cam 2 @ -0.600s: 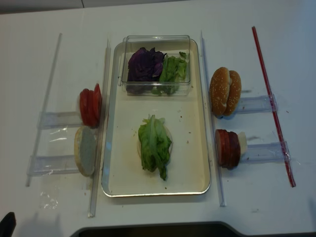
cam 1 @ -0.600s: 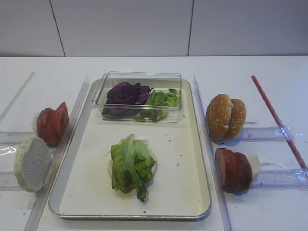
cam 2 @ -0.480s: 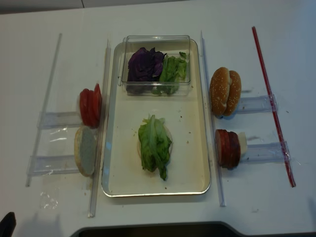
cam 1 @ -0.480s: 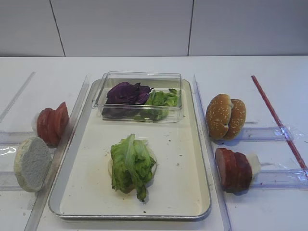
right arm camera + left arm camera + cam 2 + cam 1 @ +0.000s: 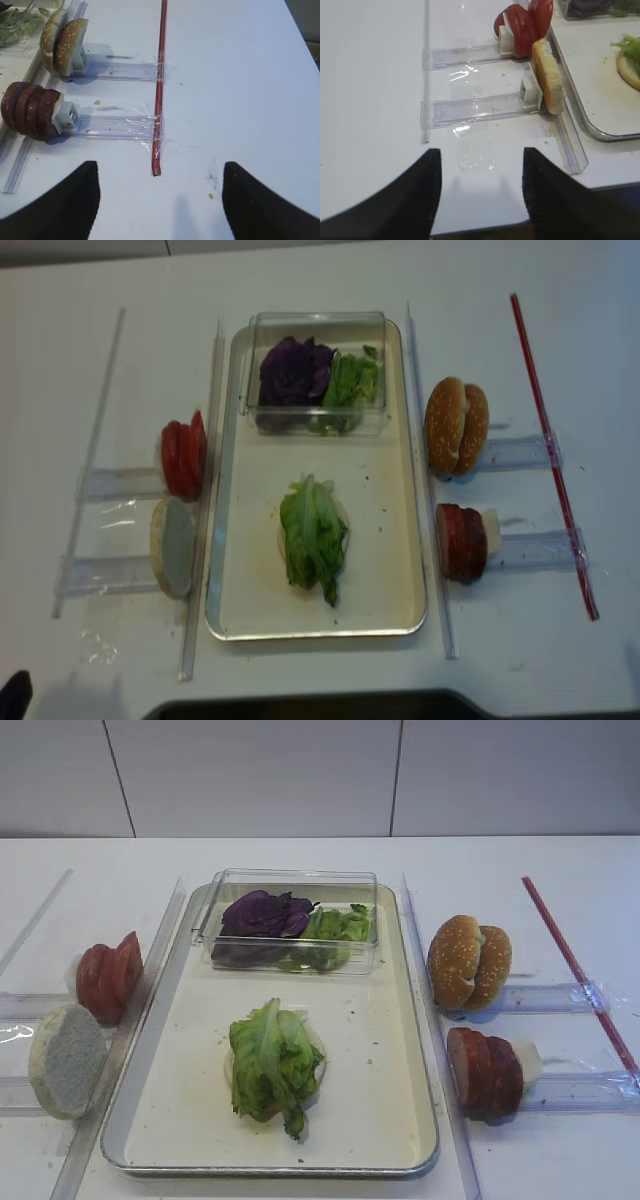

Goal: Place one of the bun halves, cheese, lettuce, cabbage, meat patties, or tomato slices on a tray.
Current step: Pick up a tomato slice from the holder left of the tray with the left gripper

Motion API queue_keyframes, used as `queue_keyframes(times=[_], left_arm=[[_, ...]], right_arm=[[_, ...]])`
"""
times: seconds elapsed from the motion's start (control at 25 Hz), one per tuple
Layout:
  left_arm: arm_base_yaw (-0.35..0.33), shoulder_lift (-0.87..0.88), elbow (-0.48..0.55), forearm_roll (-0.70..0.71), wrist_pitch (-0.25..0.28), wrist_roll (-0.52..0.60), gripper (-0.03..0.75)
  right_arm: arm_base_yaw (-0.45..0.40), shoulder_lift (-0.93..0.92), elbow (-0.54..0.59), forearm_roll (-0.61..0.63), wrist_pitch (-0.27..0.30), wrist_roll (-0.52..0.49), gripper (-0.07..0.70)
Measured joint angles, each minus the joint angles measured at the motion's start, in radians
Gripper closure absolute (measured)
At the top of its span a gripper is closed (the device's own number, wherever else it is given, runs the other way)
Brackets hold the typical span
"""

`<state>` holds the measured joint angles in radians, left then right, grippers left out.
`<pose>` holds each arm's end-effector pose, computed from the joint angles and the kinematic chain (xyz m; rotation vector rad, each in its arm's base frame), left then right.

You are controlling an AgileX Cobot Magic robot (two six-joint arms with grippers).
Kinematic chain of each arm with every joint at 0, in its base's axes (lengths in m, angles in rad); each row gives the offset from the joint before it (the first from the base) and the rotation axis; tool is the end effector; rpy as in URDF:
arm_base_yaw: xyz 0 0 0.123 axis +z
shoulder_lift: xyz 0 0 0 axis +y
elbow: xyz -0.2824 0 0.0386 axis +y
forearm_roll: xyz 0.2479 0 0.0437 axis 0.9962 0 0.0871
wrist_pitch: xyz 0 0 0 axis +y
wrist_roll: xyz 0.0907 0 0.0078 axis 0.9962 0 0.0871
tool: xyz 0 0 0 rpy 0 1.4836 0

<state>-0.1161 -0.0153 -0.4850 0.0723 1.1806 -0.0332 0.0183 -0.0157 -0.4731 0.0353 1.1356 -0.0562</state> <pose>-0.0103 0.0073 0.2637 0.0809 2.1600 0.0021 -0.0076 0.0028 0.2638 -0.0823 2.1283 0.0205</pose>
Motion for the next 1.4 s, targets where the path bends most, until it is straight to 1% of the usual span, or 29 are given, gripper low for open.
queue_keyframes(times=[0.24, 0.32, 0.44, 0.48, 0.56, 0.68, 0.84, 0.96, 1.12, 1.28, 1.4], left_arm=[[0.0, 0.09, 0.0, 0.0, 0.0, 0.0, 0.363], [0.0, 0.132, -0.019, 0.0, 0.006, 0.0, 0.363], [0.0, 0.224, -0.071, 0.0, 0.05, -0.014, 0.363], [0.0, 0.261, -0.095, 0.0, 0.07, -0.031, 0.363], [0.0, 0.34, -0.15, 0.0, 0.083, -0.054, 0.363], [0.0, 0.479, -0.233, -0.034, 0.083, -0.087, 0.363], [0.0, 0.647, -0.342, -0.103, 0.083, -0.104, 0.363], [0.0, 0.796, -0.416, -0.114, 0.083, -0.102, 0.363], [0.0, 0.972, -0.518, -0.119, 0.075, -0.072, 0.363], [0.0, 1.124, -0.627, -0.119, 0.072, -0.052, 0.363], [-0.02, 1.221, -0.69, -0.119, 0.071, -0.049, 0.363]], right_arm=[[0.0, 0.0, 0.0, 0.0, 0.0, 0.0, 0.108], [0.0, 0.0, 0.0, 0.0, 0.0, 0.0, 0.108], [0.0, 0.0, 0.0, 0.0, 0.0, 0.0, 0.108], [0.0, 0.0, 0.0, 0.0, 0.0, 0.0, 0.108], [0.0, 0.0, 0.0, 0.0, 0.0, 0.0, 0.108], [0.0, 0.0, 0.0, 0.0, 0.0, 0.0, 0.108], [0.0, 0.0, 0.0, 0.0, 0.0, 0.0, 0.108], [0.0, 0.0, 0.0, 0.0, 0.0, 0.0, 0.108], [0.0, 0.0, 0.0, 0.0, 0.0, 0.0, 0.108], [0.0, 0.0, 0.0, 0.0, 0.0, 0.0, 0.108], [0.0, 0.0, 0.0, 0.0, 0.0, 0.0, 0.108]])
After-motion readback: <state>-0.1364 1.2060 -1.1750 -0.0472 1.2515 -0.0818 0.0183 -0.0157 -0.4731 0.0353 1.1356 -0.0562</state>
